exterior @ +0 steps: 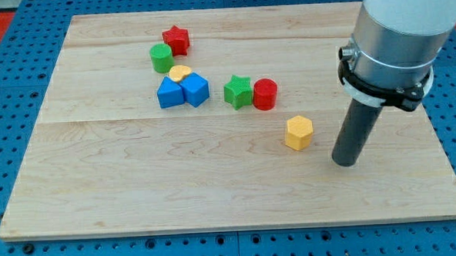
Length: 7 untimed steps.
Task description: Move the yellow hexagon closer to red circle
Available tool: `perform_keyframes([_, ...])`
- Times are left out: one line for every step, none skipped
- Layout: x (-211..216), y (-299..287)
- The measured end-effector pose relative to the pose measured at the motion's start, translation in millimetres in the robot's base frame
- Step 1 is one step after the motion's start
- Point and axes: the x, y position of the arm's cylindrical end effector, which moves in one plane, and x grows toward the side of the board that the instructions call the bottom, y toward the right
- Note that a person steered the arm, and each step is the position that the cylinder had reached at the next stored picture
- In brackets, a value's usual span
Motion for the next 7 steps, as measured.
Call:
perform_keyframes([6,-14])
perform_keyframes([16,-40])
perform_keyframes([-2,-41])
perform_keyframes([-16,-41])
perform_keyframes([-29,-41])
perform_keyframes([-43,-41])
perform_keyframes([-57,-41])
